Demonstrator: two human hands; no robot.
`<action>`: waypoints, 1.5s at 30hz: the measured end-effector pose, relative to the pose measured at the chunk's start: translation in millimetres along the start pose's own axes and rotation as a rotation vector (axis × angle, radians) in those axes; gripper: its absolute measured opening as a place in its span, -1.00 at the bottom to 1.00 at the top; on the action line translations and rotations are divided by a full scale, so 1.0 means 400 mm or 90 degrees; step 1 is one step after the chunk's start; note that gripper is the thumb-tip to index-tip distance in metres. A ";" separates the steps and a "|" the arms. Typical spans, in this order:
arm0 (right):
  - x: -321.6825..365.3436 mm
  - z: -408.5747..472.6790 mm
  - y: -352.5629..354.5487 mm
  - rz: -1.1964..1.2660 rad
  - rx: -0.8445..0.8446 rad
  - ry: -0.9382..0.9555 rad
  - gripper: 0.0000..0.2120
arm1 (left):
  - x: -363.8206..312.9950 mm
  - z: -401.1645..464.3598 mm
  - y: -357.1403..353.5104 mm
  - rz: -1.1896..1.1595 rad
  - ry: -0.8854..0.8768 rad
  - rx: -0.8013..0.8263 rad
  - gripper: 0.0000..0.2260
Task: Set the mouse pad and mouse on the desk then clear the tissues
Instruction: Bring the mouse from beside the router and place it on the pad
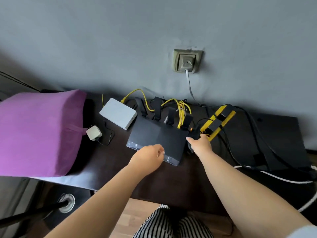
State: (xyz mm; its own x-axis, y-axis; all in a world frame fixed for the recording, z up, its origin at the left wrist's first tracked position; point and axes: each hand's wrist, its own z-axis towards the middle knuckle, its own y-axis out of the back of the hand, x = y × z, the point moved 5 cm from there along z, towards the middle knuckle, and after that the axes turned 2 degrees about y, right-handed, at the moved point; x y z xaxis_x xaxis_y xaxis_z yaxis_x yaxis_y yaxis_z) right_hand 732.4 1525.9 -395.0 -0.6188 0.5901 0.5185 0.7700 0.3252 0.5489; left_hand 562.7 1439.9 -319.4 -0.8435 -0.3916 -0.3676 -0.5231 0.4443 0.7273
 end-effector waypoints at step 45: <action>-0.896 -0.958 0.622 0.942 -0.411 0.135 -0.67 | -0.958 -0.688 -0.617 -0.233 -0.585 0.458 -0.88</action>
State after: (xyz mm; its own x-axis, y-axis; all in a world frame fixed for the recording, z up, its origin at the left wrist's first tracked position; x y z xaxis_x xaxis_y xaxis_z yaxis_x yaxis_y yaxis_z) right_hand 1086.5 1112.2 -193.1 0.5100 -0.0363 0.8594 0.5229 -0.7802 -0.3433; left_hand 1048.3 1258.7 -198.6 -0.2519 -0.0025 -0.9677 -0.4501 0.8855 0.1149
